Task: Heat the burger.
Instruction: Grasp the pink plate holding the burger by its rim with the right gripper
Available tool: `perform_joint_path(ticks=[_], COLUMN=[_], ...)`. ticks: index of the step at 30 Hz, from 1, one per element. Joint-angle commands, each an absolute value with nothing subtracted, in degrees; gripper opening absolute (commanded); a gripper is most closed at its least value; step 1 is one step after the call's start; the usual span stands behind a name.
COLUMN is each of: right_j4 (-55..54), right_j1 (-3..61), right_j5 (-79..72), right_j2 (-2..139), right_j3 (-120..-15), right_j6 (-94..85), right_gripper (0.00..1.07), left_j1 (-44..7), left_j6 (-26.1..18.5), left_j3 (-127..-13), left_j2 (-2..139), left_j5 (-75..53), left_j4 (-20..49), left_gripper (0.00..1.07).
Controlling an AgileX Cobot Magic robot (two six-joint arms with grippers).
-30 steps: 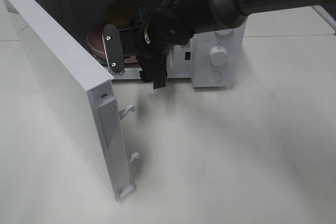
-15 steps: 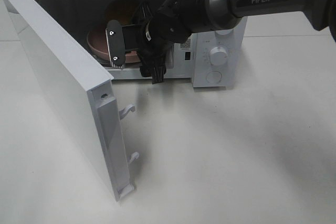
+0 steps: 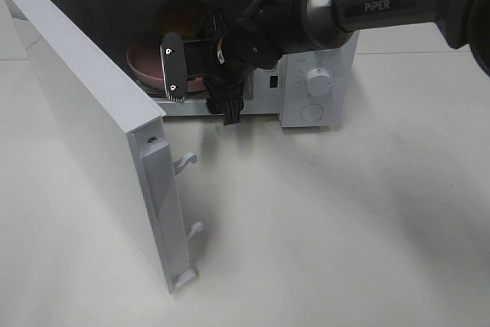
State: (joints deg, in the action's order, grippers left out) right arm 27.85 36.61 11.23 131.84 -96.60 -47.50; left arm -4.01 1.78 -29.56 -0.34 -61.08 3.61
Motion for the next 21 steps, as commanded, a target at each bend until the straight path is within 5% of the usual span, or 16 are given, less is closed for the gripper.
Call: perform_joint_path(ticks=[1, 12, 15, 17, 20, 21], right_j4=[27.6, 26.5, 26.5, 26.5, 26.5, 26.4], right_j1=[36.0, 36.0, 36.0, 36.0, 36.0, 36.0], right_j5=[9.8, 9.5, 9.5, 9.5, 9.5, 9.5], right_j2=[132.8, 133.2, 133.2, 133.2, 133.2, 133.2], right_j3=[-96.9, -96.9, -96.9, -96.9, -96.9, -96.9], right_j6=[-46.6, -46.6, -46.6, -46.6, -46.6, -46.6], right_gripper=[0.79, 0.68, 0.55, 0.3, 0.24, 0.13], left_j1=[-3.6, -3.6, -3.6, -3.6, -3.6, -3.6], left_j6=[2.0, 2.0, 2.0, 2.0, 2.0, 2.0], left_j3=[-29.5, -29.5, -29.5, -29.5, -29.5, -29.5], left_j2=[-1.1, -1.1, -1.1, -1.1, -1.1, -1.1], left_j5=[-61.2, -61.2, -61.2, -61.2, -61.2, -61.2], left_j4=[3.4, 3.4, 3.4, 3.4, 3.4, 3.4], left_gripper=[1.0, 1.0, 1.0, 1.0, 1.0, 1.0])
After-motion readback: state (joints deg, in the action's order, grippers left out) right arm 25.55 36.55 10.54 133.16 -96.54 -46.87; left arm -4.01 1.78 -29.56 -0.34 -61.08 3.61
